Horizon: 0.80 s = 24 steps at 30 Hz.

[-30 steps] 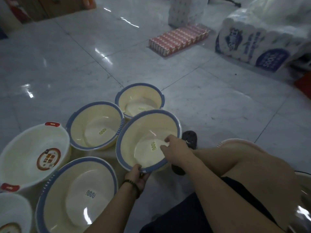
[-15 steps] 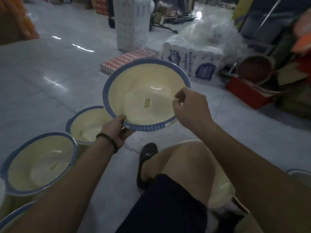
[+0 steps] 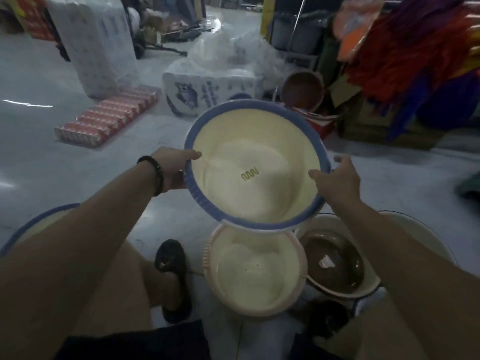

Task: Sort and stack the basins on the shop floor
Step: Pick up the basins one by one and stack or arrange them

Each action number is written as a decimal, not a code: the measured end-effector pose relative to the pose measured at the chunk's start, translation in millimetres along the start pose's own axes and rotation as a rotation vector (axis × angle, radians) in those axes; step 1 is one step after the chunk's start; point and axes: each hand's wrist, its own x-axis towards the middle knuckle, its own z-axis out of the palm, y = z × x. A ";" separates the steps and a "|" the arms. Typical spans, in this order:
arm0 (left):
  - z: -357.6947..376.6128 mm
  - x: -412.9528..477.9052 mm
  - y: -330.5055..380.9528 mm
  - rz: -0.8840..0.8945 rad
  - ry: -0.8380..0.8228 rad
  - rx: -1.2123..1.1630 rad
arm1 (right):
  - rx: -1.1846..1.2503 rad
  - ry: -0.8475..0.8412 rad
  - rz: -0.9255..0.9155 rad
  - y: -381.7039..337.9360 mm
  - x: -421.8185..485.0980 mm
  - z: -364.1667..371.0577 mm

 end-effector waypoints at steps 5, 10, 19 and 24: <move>51.4 27.2 -52.8 -0.046 0.003 0.015 | 0.155 -0.200 0.439 97.8 -5.7 -13.7; 80.2 30.5 -152.6 -0.188 0.020 -0.015 | 0.290 -0.176 0.611 177.3 -51.1 2.6; 85.1 42.3 -225.3 -0.192 0.146 0.512 | -0.069 -0.303 0.517 200.0 -68.0 34.0; 88.7 49.2 -242.0 -0.171 0.055 0.588 | -0.267 -0.357 0.453 218.3 -54.6 44.8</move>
